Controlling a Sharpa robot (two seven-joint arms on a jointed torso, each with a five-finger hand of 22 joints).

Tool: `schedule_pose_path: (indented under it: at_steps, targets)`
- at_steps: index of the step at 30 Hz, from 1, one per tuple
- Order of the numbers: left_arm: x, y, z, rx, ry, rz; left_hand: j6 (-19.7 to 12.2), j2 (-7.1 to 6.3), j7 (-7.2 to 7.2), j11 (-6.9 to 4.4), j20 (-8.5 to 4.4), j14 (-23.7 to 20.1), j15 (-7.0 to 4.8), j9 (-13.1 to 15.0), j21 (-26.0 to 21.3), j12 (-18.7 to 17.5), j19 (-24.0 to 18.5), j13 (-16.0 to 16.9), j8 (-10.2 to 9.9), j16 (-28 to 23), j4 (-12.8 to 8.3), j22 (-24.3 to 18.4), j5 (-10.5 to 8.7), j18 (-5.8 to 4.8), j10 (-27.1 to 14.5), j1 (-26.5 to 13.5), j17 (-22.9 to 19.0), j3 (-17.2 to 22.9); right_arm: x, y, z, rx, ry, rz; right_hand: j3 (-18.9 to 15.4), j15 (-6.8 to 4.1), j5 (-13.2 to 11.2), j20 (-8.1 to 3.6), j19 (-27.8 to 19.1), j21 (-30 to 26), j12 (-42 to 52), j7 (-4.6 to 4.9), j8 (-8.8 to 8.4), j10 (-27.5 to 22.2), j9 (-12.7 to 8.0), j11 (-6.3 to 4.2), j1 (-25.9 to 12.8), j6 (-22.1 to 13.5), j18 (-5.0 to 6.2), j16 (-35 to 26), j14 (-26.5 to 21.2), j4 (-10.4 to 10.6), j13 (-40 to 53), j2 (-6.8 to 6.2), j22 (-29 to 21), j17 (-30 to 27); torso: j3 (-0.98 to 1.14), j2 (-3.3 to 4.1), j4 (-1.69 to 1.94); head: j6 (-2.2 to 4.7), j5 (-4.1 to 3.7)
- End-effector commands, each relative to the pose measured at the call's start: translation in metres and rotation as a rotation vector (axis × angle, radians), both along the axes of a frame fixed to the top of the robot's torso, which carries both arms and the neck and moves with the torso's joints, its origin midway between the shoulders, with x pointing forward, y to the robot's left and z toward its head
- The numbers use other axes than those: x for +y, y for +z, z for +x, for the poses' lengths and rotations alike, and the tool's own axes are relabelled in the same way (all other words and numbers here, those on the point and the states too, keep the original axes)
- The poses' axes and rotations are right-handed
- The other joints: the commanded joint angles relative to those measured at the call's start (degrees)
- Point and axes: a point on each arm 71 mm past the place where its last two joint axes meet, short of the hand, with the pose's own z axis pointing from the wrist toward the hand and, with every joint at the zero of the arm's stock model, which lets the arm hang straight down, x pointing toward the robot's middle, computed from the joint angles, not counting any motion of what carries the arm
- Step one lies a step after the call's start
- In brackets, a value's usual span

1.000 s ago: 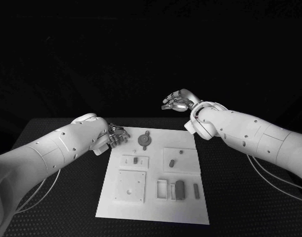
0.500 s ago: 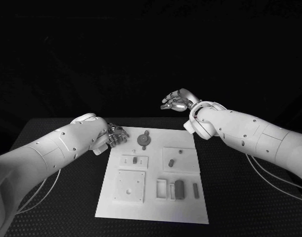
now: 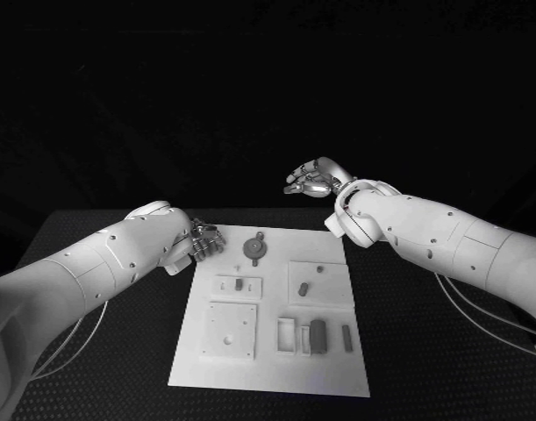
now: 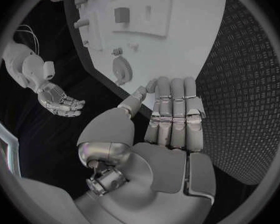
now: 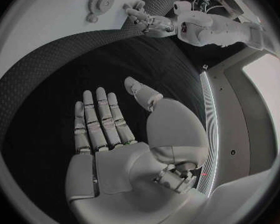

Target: Assemble the parts on the task board

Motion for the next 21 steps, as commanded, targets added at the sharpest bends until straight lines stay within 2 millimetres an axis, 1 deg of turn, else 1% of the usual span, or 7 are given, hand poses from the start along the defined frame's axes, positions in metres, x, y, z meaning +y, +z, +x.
schedule_pose_path:
  at_steps: [1, 3, 6, 13, 14, 16, 21]
  targets:
    - [-0.0073, -0.0121, -0.0054, 0.037, -0.036, 0.000, 0.3, 0.05, -0.02, -0.45, -0.22, 0.2, -0.08, 0.1, -0.1, 0.2, 0.2, -0.1, 0.5, 0.3, 0.0, 0.0, -0.24, -0.10, 0.2, 0.7, -0.1, 0.6, 0.0014, 0.0003, -0.0003, -0.003, 0.013, -0.001, 0.0, -0.08, -0.1, -0.01, -0.3, -0.2, -0.3, 0.64, 0.32, -0.1, -0.1, 0.30, -0.1, -0.5, -0.81, -0.3, -0.5, 0.1, -0.1, -0.22, 0.1, 0.1, -0.02, -0.02, 0.03, -0.02, -0.05]
    - [-0.0069, -0.0120, -0.0053, 0.036, -0.036, 0.001, 0.4, -0.11, -0.04, -0.47, -0.22, 0.2, -0.08, 0.1, -0.1, 0.2, 0.3, -0.1, 0.7, 0.3, 0.1, 0.1, -0.24, -0.13, 0.2, 1.0, -0.1, 1.1, 0.0012, 0.0003, -0.0003, -0.003, 0.012, -0.001, 0.0, -0.08, -0.1, -0.01, -0.3, -0.3, -0.3, 0.64, 0.32, -0.1, -0.1, 0.30, -0.2, -0.5, -0.81, -0.3, -0.5, 0.1, -0.1, -0.22, 0.1, 0.1, -0.04, -0.03, 0.05, -0.06, -0.15]
    - [-0.0053, -0.0122, -0.0051, 0.037, -0.035, 0.002, 0.5, -0.79, -0.14, -0.52, -0.22, 0.3, -0.09, 0.2, -0.1, 0.3, 0.4, -0.3, 1.2, 0.5, 0.8, 0.2, -0.25, -0.20, 0.4, 1.6, -0.3, 3.3, 0.0011, 0.0003, -0.0003, -0.003, 0.012, -0.002, 0.0, -0.08, -0.1, -0.01, -0.3, -0.3, -0.3, 0.65, 0.33, -0.1, -0.1, 0.30, -0.2, -0.5, -0.81, -0.3, -0.5, 0.1, -0.1, -0.22, 0.1, 0.1, -0.03, -0.04, 0.06, -0.06, -0.13]
    - [-0.0017, -0.0112, -0.0042, 0.019, -0.024, -0.003, 1.6, 0.14, -0.71, -1.00, -0.55, 1.3, -0.44, 0.5, 0.2, 0.7, 1.2, -0.5, 2.4, 1.2, 0.2, 0.7, -0.08, -0.20, 1.8, 2.6, -0.5, 6.2, -0.0002, 0.0003, -0.0002, -0.004, 0.010, -0.002, 0.0, -0.08, -0.1, -0.02, -0.3, -0.3, -0.3, 0.65, 0.34, -0.1, -0.1, 0.30, -0.2, -0.5, -0.81, -0.3, -0.5, 0.1, -0.1, -0.23, 0.1, 0.1, -0.04, -0.04, 0.04, -0.05, -0.04]
    - [-0.0014, -0.0111, -0.0043, 0.017, -0.025, -0.004, 2.1, 0.14, -0.94, -1.23, -0.73, 1.8, -0.64, 0.5, 0.4, 0.9, 1.7, -0.6, 2.8, 1.4, 0.1, 0.9, 0.24, -0.14, 2.4, 2.8, -0.6, 6.7, -0.0005, 0.0003, -0.0002, -0.004, 0.009, -0.002, 0.0, -0.08, -0.1, -0.02, -0.3, -0.3, -0.3, 0.65, 0.34, -0.1, -0.1, 0.30, -0.2, -0.5, -0.81, -0.3, -0.5, 0.1, -0.1, -0.23, 0.1, 0.1, -0.04, -0.04, 0.05, -0.05, -0.06]
    - [-0.0004, -0.0110, -0.0044, 0.018, -0.023, -0.006, 2.8, -0.10, -1.33, -1.61, -1.11, 2.9, -1.00, 0.9, 0.7, 1.1, 2.7, -0.7, 3.5, 1.9, 0.1, 1.3, 1.89, -0.12, 3.6, 2.8, -0.9, 7.5, -0.0009, 0.0003, -0.0002, -0.004, 0.009, -0.002, 0.0, -0.08, -0.1, -0.02, -0.3, -0.3, -0.3, 0.65, 0.34, -0.1, -0.1, 0.30, -0.2, -0.5, -0.81, -0.3, -0.5, 0.1, -0.1, -0.23, 0.2, 0.1, -0.04, -0.07, 0.07, -0.04, -0.07]
    - [0.0014, -0.0103, -0.0047, 0.012, -0.015, -0.020, 3.1, -0.28, -1.50, -1.79, -1.30, 3.4, -1.16, 1.1, 0.8, 1.1, 3.1, -0.8, 3.8, 2.1, 0.0, 1.6, 2.44, -0.13, 4.1, 2.8, -1.1, 7.9, -0.0015, 0.0004, -0.0005, -0.003, 0.008, -0.001, 0.0, -0.08, -0.1, -0.02, -0.3, -0.3, -0.3, 0.65, 0.35, -0.1, -0.1, 0.30, -0.2, -0.5, -0.82, -0.3, -0.5, 0.1, -0.1, -0.22, 0.2, 0.1, -0.05, -0.06, 0.11, 0.06, -0.04]
